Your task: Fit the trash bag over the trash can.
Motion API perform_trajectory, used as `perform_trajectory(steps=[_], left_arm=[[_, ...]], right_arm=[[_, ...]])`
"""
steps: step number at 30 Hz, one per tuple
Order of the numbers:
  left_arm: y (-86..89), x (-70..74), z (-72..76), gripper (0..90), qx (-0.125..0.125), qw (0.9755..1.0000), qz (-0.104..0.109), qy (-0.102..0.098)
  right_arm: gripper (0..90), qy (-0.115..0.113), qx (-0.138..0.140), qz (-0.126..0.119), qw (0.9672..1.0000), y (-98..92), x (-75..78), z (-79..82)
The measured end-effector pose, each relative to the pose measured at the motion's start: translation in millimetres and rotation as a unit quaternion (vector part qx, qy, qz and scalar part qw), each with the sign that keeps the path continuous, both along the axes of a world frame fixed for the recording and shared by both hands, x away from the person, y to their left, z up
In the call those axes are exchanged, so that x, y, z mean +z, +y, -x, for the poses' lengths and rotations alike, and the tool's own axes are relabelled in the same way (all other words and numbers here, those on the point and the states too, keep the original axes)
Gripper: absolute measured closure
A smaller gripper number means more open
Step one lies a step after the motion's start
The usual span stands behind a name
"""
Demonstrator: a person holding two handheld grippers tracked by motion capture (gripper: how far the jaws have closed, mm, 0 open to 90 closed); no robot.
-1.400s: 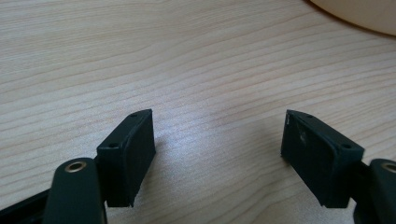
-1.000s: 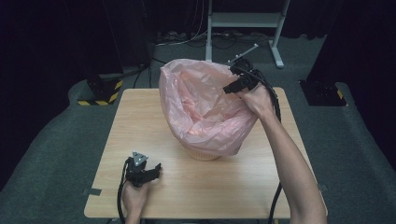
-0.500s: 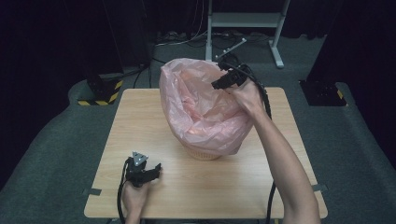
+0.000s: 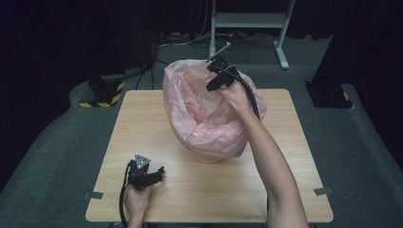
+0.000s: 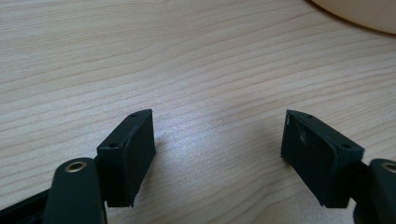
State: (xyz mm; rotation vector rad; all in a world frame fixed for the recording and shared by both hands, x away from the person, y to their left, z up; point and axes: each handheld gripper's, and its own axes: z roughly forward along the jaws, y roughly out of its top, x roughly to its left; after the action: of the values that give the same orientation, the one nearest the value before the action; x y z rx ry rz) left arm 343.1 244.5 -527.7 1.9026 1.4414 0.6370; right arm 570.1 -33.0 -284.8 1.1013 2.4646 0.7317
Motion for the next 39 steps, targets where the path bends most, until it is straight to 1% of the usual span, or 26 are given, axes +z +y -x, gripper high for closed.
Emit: perform_trajectory(steps=[1,5,6,9,11,12,14,16,17,18,20,23,27,30,32,34,36,39], left_arm=[[0.0,0.0,0.0,25.9,0.000,1.0000,0.000,0.000],[0.0,0.0,0.0,25.9,0.000,1.0000,0.000,0.000],[-0.1,0.0,0.0,25.9,0.000,1.0000,0.000,0.000],[-0.1,0.0,0.0,25.9,0.000,1.0000,0.000,0.000],[0.0,0.0,0.0,25.9,-0.001,1.0000,0.000,0.000],[0.0,0.0,0.0,25.9,0.000,1.0000,0.000,0.000],[0.0,0.0,0.0,25.9,0.000,1.0000,0.000,0.000],[0.0,0.0,0.0,25.9,0.000,1.0000,0.000,0.000],[0.0,0.0,0.0,25.9,0.000,1.0000,0.000,0.000],[0.0,0.0,0.0,25.9,-0.001,1.0000,0.000,0.000],[0.0,0.0,0.0,25.9,-0.001,1.0000,0.000,0.000],[-0.1,0.0,0.0,25.9,0.000,1.0000,0.000,0.000],[-0.1,0.0,0.0,25.9,0.000,1.0000,-0.001,0.000],[-0.1,0.0,0.0,25.9,0.000,1.0000,0.000,0.000],[-0.1,0.0,0.0,25.9,0.000,1.0000,0.000,0.000],[-0.1,0.0,0.1,25.9,0.000,1.0000,0.000,0.000],[-0.1,0.0,0.1,25.9,0.000,1.0000,0.000,0.000],[-0.1,0.0,0.1,25.9,0.000,1.0000,0.000,0.000]], right_arm=[[51.3,0.002,-0.001,0.010,0.9999,0.7,-2.3,-1.7],[50.8,0.038,-0.010,0.041,0.9984,3.0,-14.7,-8.7],[50.8,0.046,-0.012,0.046,0.9978,3.3,-17.3,-9.6],[50.5,0.075,-0.011,0.052,0.9958,3.8,-24.8,-12.2],[50.5,0.074,-0.007,0.049,0.9960,3.9,-23.7,-11.0],[50.6,0.069,-0.004,0.045,0.9966,3.9,-21.8,-9.9],[50.5,0.058,0.002,0.027,0.9979,4.6,-15.0,-4.4],[50.5,0.044,0.015,0.009,0.9989,5.7,-7.9,2.5],[50.4,0.038,0.023,0.002,0.9990,6.6,-4.0,6.7],[50.5,0.028,0.029,-0.012,0.9991,7.9,1.1,12.6],[50.6,0.015,0.040,-0.023,0.9988,9.7,8.1,20.1],[50.8,-0.007,0.058,-0.046,0.9973,13.8,19.6,30.9],[50.8,-0.025,0.086,-0.053,0.9946,26.4,32.5,42.7],[51.0,-0.035,0.102,-0.059,0.9924,37.2,39.1,49.7],[51.0,-0.037,0.109,-0.064,0.9913,45.6,42.1,52.4],[51.0,-0.038,0.111,-0.067,0.9908,49.4,43.2,53.4],[51.0,-0.043,0.115,-0.072,0.9899,51.6,44.8,55.1],[51.1,-0.053,0.116,-0.084,0.9883,52.7,51.4,59.3]])
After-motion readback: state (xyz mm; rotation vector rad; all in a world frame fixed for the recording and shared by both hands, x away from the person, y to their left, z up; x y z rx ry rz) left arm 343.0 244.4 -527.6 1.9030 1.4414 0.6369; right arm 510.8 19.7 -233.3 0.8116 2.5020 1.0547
